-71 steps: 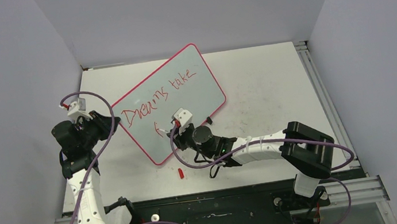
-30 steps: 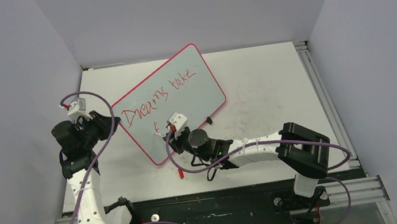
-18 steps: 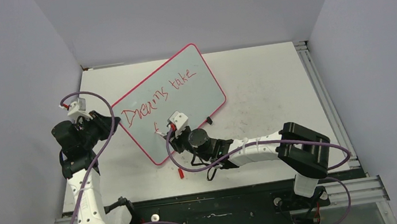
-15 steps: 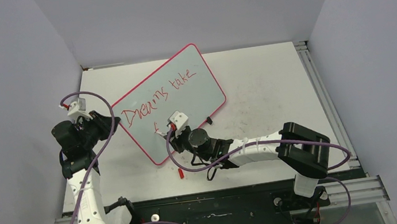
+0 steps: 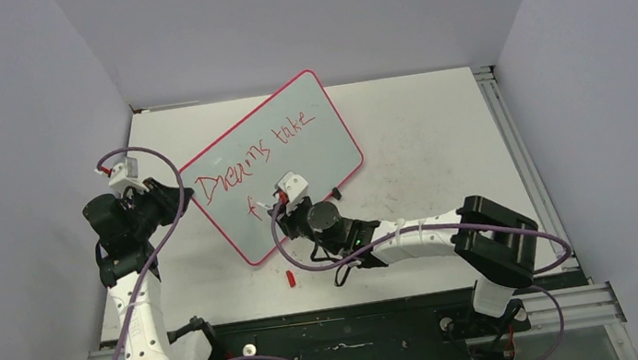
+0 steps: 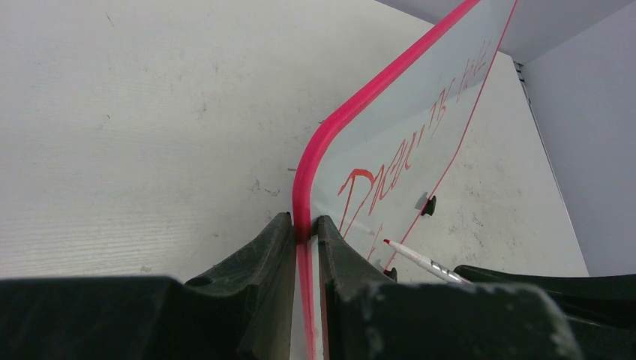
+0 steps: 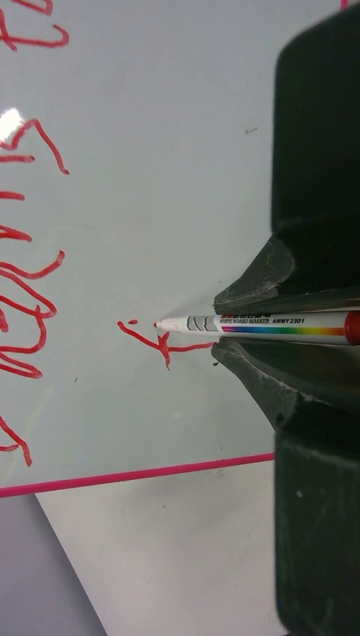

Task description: Write a sentence on the whiteboard

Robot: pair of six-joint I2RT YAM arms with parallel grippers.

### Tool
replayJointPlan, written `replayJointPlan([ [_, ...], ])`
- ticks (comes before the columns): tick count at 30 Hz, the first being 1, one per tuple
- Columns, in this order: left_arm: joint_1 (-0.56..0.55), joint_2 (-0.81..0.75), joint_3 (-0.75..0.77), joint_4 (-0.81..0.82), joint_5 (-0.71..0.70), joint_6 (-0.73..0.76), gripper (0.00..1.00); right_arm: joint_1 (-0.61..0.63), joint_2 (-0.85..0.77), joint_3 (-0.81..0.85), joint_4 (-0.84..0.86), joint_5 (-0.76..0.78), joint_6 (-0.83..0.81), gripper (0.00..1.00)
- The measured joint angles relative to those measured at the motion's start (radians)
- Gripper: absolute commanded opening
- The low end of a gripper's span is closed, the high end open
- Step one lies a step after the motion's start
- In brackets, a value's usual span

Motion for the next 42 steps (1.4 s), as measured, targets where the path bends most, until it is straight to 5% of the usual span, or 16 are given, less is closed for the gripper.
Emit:
replayJointPlan([
  [12, 0.0, 0.0, 0.0, 0.0, 0.0, 0.0, 0.13, -0.066, -0.204, -0.04, -0.005, -0.045, -0.018, 0.05],
  [42, 0.0, 0.0, 0.0, 0.0, 0.0, 0.0, 0.13, -0.107, -0.005, 0.054, -0.017, -0.148, -0.017, 0.05],
])
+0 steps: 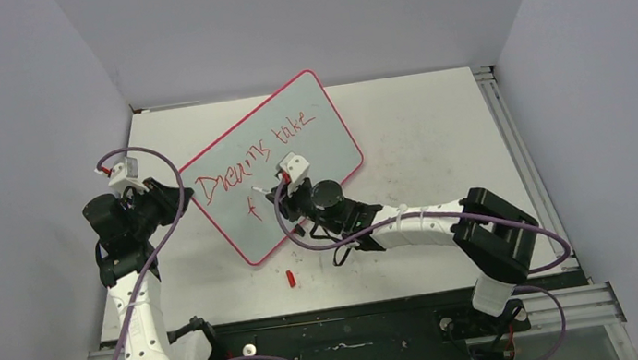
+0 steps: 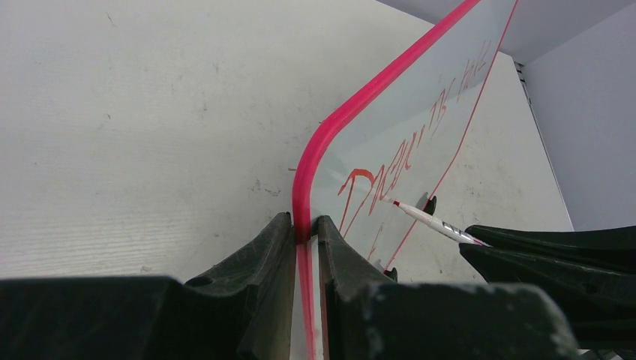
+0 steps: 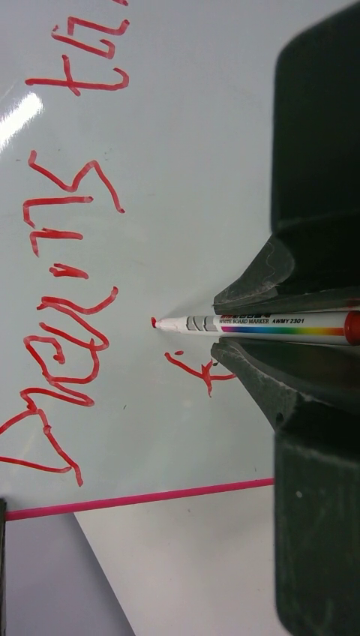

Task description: Write a sentence on the whiteboard

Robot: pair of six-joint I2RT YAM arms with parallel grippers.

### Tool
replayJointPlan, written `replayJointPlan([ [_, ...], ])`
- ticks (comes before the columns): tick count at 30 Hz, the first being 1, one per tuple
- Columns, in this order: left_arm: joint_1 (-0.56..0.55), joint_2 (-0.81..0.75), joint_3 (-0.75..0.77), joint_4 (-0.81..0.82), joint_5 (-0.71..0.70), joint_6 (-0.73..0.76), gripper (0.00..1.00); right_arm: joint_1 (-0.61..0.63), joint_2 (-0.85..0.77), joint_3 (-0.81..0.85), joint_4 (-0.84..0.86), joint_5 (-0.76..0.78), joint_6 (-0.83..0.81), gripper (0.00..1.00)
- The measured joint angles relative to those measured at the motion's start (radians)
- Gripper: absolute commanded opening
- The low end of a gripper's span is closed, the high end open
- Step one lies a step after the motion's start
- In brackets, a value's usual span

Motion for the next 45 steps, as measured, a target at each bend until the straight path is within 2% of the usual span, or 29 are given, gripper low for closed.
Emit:
replayJointPlan([
  [11, 0.0, 0.002, 0.0, 0.0, 0.0, 0.0, 0.13, 0.019, 0.001, -0.005, -0.003, 0.015, 0.01, 0.05],
  [31, 0.0, 0.002, 0.0, 0.0, 0.0, 0.0, 0.13, 0.085, -0.025, -0.129, -0.015, 0.084, 0.052, 0.05],
  [45, 0.0, 0.002, 0.0, 0.002, 0.002, -0.001, 0.13, 0.092, -0.071, -0.117, -0.053, 0.119, 0.031, 0.05],
])
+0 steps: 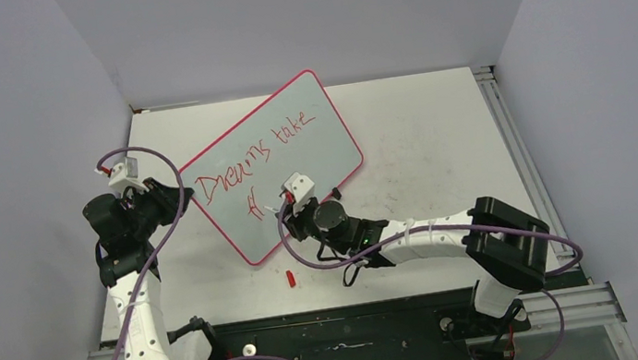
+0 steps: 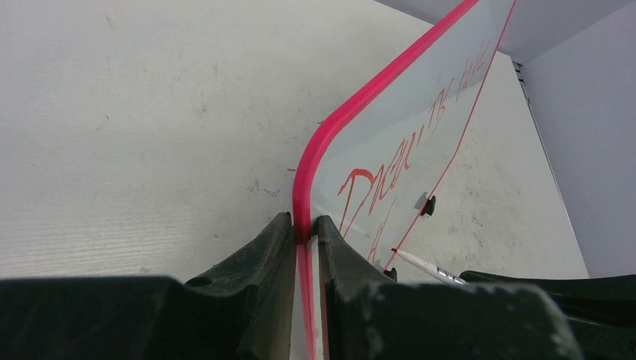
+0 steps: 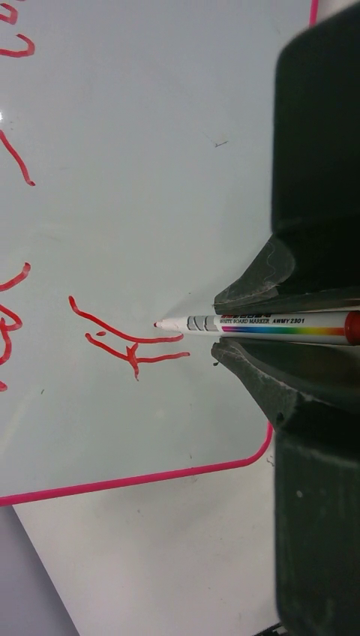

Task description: Write a sentence on the whiteboard

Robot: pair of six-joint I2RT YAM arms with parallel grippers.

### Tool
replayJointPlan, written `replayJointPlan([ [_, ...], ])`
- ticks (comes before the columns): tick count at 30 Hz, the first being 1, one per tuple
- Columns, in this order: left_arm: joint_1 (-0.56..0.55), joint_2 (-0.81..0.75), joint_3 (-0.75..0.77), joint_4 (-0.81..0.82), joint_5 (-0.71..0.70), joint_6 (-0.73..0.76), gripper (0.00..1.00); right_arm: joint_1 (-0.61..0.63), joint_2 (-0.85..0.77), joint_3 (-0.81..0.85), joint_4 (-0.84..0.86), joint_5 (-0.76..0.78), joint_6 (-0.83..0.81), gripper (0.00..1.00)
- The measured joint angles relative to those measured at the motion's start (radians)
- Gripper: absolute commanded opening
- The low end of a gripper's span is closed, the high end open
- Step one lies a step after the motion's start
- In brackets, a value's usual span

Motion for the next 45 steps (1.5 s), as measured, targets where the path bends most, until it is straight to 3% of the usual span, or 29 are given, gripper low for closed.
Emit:
replayJointPlan([
  [45, 0.0, 0.0, -0.002, 0.005, 0.0, 0.0, 0.13, 0.006, 0.051, 0.018, 0.024, 0.042, 0.006, 0.05],
])
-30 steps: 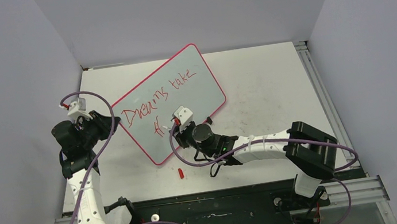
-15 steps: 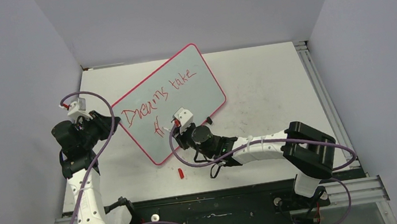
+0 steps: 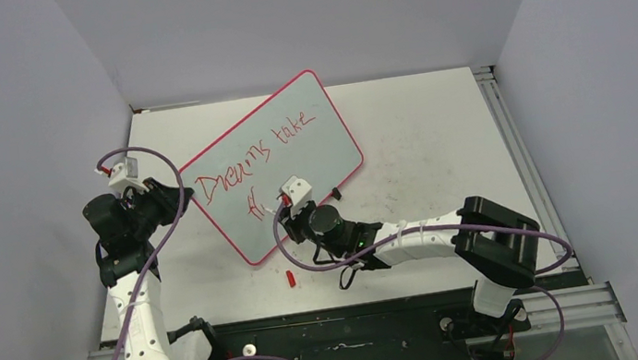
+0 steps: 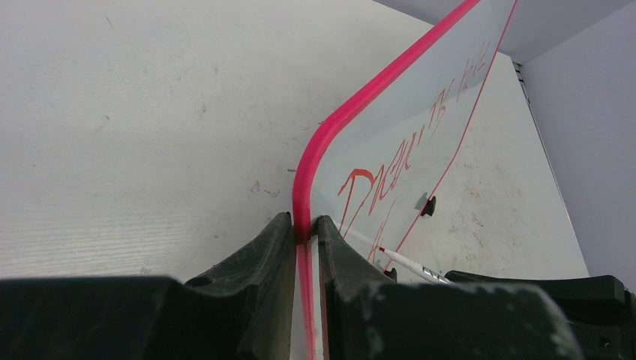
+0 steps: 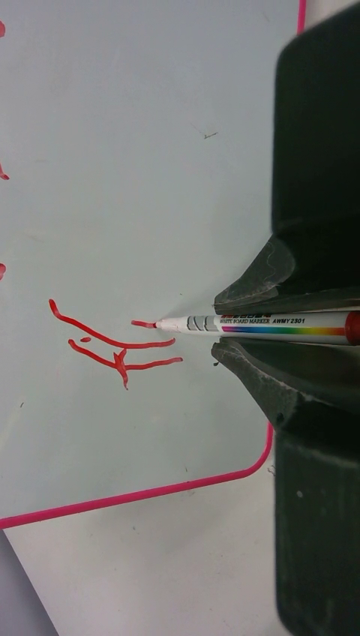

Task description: Write a sentence on the whiteboard

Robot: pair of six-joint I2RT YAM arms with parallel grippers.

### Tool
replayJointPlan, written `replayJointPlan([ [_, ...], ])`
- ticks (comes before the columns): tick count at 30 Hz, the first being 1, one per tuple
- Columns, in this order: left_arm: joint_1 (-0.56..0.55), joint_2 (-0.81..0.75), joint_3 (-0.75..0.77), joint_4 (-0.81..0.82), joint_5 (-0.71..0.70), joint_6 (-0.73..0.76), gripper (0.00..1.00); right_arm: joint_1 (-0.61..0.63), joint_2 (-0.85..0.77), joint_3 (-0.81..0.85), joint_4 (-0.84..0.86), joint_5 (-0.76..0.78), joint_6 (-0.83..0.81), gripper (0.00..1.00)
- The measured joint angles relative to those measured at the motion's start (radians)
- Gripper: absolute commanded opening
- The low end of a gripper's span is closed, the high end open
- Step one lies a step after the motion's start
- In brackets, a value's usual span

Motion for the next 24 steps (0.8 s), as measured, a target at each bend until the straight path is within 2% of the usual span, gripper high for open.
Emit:
replayJointPlan([
  [12, 0.0, -0.001, -0.001, 0.0, 0.001, 0.0, 0.13, 0.008, -0.044, -0.01, -0.028, 0.031, -0.019, 0.05],
  [24, 0.0, -0.001, -0.001, 0.0, 0.001, -0.001, 0.13, 0.008, -0.04, 0.056, -0.017, 0.031, -0.05, 0.05],
])
